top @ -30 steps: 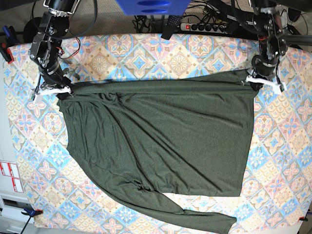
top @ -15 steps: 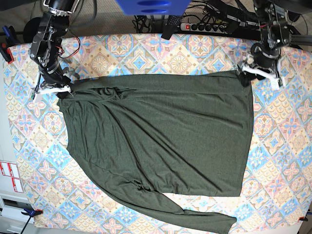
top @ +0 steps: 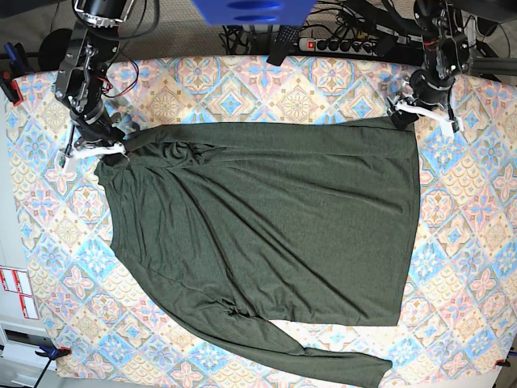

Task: Fold the T-shirt properly
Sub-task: 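Carry the lifted hem with both grippers toward the collar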

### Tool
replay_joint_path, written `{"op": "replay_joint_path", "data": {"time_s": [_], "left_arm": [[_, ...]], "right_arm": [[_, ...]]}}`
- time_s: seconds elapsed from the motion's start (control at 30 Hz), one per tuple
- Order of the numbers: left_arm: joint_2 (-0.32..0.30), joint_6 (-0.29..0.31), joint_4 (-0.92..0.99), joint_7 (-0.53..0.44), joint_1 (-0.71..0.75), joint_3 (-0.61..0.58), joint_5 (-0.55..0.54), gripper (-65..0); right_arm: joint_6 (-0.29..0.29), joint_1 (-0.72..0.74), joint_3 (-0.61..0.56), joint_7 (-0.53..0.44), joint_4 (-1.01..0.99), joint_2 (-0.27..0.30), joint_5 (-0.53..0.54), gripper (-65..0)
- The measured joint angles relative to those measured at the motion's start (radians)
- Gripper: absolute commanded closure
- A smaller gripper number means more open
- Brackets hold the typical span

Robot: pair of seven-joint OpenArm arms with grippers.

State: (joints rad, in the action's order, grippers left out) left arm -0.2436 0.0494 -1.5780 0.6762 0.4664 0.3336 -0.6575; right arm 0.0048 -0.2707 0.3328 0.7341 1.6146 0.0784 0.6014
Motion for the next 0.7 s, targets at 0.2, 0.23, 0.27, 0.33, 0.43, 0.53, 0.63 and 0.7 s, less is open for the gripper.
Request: {"op": "replay_joint_path", "data": {"time_s": [0.2, 0.23, 0.27, 0.33, 0.43, 0.53, 0.63, 0.7], "left_arm": [[0.001, 0.002, 0.002, -0.003, -0.032, -0.005, -0.001, -41.1], [0.000, 0.001, 0.002, -0.003, -0.040, -0.005, -0.001, -41.1], [0.000, 0.001, 0.002, -0.003, -0.051, -0.005, 0.000, -41.1], [0.000, 0.002, 0.013, -0.009, -0.068, -0.010, 0.003, -41.1], [0.000, 0.001, 0.067, -0.024, -0.098, -0.044, 0.009, -41.0], [-0.004, 0.008, 0.109, -0.029, -0.120, -0.043, -0.005, -40.9], [-0.003, 0.011, 0.117, -0.035, -0.126, -0.042, -0.005, -40.9], [-0.003, 0.015, 0.120, -0.042, -0.126, -0.042, -0.005, -38.6]], "right_arm": [[-0.002, 0.000, 0.002, 0.000, 0.000, 0.000, -0.002, 0.0], [-0.002, -0.001, 0.002, 0.000, 0.000, 0.000, -0.002, 0.0], [-0.002, 0.000, 0.002, 0.000, 0.000, 0.000, -0.002, 0.0], [-0.002, -0.001, 0.002, 0.000, 0.000, 0.000, -0.002, 0.0], [-0.002, -0.001, 0.002, 0.000, 0.000, 0.002, -0.002, 0.0], [-0.002, 0.000, 0.002, 0.000, 0.000, 0.003, -0.001, 0.0], [-0.002, -0.001, 0.002, 0.000, 0.000, 0.002, -0.002, 0.0], [-0.002, 0.000, 0.002, 0.000, 0.000, 0.002, 0.000, 0.0]]}}
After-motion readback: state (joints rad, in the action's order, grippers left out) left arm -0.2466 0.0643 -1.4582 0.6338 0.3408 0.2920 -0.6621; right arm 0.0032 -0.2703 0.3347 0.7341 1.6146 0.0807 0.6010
